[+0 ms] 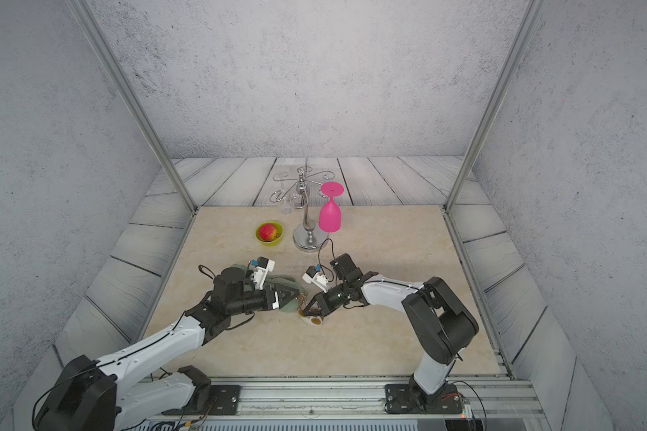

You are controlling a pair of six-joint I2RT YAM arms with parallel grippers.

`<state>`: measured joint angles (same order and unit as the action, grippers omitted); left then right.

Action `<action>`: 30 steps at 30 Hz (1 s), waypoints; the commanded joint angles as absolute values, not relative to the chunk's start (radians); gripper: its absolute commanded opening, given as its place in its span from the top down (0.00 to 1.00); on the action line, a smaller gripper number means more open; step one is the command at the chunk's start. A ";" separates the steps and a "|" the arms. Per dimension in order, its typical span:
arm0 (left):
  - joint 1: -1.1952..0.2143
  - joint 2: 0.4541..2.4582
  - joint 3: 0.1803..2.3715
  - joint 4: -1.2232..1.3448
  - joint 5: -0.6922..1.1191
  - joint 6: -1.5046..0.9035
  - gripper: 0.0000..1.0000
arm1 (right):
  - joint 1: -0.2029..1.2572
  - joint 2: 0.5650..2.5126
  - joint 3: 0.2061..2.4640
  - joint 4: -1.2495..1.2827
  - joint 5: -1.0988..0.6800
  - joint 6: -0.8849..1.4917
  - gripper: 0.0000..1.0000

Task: Remove the decoration from the bag
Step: Remove the decoration item from the bag.

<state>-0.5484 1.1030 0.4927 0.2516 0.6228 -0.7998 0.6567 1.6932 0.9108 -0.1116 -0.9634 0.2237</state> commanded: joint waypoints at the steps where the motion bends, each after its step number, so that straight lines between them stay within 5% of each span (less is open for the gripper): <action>1: -0.554 1.115 0.506 0.279 0.644 -0.769 0.35 | 0.652 1.697 0.940 -0.175 -1.009 0.171 1.00; 8: -0.555 1.125 0.487 0.302 0.650 -0.776 0.45 | 0.649 1.694 0.950 -0.210 -1.014 0.149 1.00; 23: -0.573 1.165 0.496 0.326 0.664 -0.787 0.45 | 0.646 1.682 0.955 -0.244 -1.002 0.129 1.00; 30: -0.580 1.067 0.492 0.189 0.580 -0.834 0.29 | 0.639 1.673 0.949 -0.270 -0.982 0.115 1.00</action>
